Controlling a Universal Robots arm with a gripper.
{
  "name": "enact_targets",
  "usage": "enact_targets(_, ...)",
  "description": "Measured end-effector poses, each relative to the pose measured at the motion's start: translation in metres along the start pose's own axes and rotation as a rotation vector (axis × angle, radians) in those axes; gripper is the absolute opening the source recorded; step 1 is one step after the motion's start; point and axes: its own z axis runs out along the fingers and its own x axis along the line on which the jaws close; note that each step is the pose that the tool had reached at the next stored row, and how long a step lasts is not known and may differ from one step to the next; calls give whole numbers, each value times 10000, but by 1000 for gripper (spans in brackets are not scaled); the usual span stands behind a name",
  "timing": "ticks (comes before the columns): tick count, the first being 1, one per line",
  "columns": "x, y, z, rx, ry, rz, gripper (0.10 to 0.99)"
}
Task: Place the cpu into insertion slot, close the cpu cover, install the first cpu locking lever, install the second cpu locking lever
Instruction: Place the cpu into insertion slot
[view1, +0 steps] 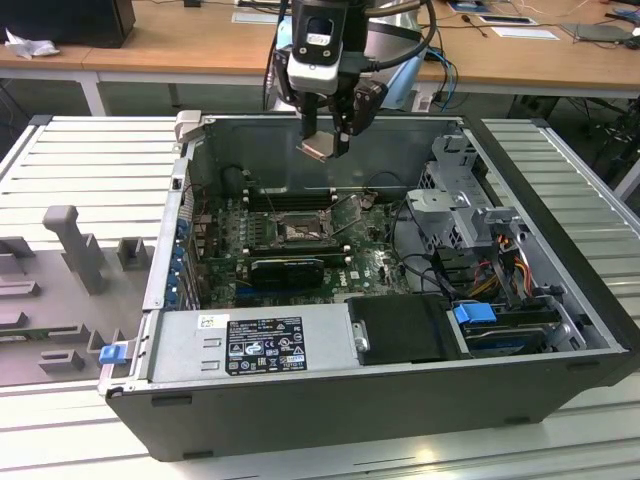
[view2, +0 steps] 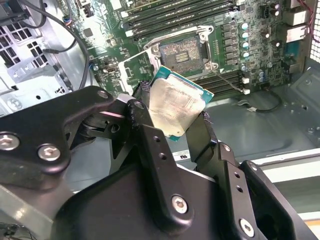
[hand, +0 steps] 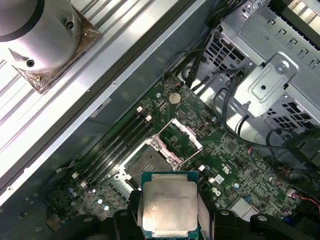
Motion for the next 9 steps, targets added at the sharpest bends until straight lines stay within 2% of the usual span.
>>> enact_targets(9,0,0,0,-8,-36,414,529)
